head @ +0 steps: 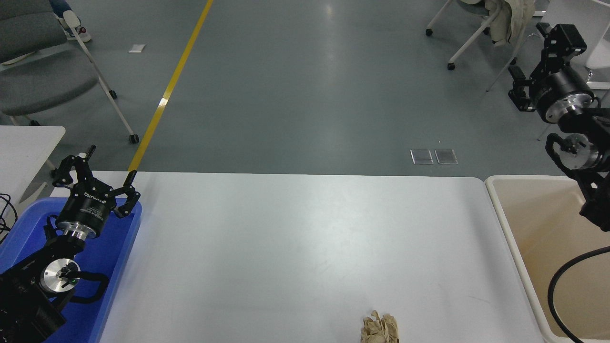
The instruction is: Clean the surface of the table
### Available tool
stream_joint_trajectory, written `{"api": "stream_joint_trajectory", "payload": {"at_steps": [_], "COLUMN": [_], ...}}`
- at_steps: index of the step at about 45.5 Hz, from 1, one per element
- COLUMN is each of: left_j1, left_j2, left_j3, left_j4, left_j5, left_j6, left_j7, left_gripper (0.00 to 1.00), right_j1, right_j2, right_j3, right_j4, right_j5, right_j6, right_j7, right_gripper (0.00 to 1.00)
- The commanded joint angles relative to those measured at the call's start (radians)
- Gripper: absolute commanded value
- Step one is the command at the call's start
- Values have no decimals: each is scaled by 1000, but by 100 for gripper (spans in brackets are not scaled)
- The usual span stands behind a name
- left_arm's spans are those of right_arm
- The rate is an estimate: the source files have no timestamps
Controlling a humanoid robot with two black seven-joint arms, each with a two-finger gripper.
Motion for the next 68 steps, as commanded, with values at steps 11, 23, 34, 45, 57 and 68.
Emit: {"api": "stream_joint_trajectory", "payload": {"at_steps": [11,23,34,45,57,68], "left_j1": [0,0,0,0,0,0], "left_j2": [-1,0,0,0,0,0], "left_j3": [0,1,0,1,0,0], "left_j4": [1,1,0,0,0,1], "left_j5": [0,0,0,0,0,0], "left_j6": [0,0,0,0,0,0], "left_j7": [0,0,0,0,0,0], "left_gripper": [100,100,100,100,100,100], "right_j1": [6,-47,-213,-284,-271,-104], "right_j2": [-30,-14,56,96,90,-34], "right_j3": [-171,-71,186,225,210,-89], "right_j4": [0,0,0,2,0,0], "right_j5": [-4,18,38,45,45,33], "right_j6": [8,5,5,5,3,5], "right_j7": [0,39,74,108,109,105], "right_gripper": [99,99,99,99,99,99]}}
